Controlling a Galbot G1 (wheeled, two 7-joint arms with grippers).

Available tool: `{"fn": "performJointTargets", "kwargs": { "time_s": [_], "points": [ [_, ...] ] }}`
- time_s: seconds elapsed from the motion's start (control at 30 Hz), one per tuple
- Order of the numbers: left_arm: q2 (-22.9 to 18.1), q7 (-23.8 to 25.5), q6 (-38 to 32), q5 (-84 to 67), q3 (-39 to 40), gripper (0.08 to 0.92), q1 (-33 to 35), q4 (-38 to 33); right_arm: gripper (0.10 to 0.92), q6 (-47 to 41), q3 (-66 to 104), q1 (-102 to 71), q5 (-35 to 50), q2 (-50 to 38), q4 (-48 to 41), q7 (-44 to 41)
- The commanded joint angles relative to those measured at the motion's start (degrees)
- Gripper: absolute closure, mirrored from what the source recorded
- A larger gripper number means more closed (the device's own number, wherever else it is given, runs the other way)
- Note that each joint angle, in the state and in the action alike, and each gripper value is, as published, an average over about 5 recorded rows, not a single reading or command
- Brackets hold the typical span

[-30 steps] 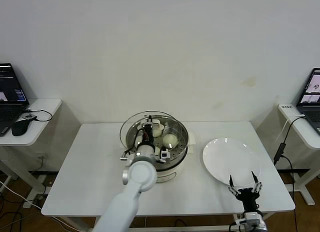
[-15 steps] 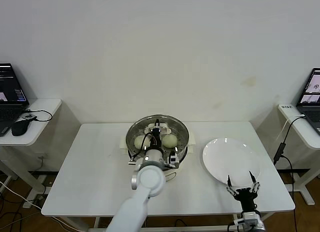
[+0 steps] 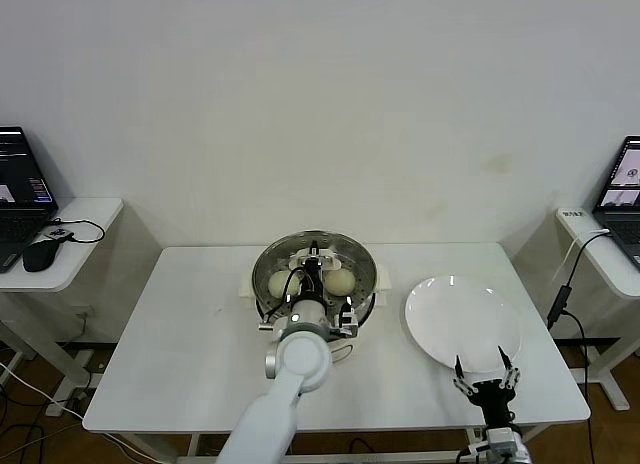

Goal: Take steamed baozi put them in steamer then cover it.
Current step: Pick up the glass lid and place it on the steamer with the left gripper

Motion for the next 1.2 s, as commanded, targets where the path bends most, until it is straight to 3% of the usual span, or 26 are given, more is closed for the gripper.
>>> {"fn": "performJointTargets", "kwargs": {
  "time_s": [0.03, 0.6, 1.2],
  "points": [
    [-0.5, -0.5, -0.2, 0.3, -0.8, 0.871, 0.0, 1.2, 0.203, 0.1, -0.2, 0.0, 0.0, -0.1, -0.1, -0.1],
    [-1.4, -3.2, -1.1, -1.5, -0.8, 0.851, 1.0, 0.5, 0.203, 0.4, -0.8, -0.2, 0.0, -0.3, -0.5, -0.2],
    [3.4, -3.2, -2.1, -2.0, 0.8, 0.347, 10.9, -15.0, 0.203, 0.5, -1.2, -0.9, -0.4, -0.3, 0.0, -0.5]
  ]
}}
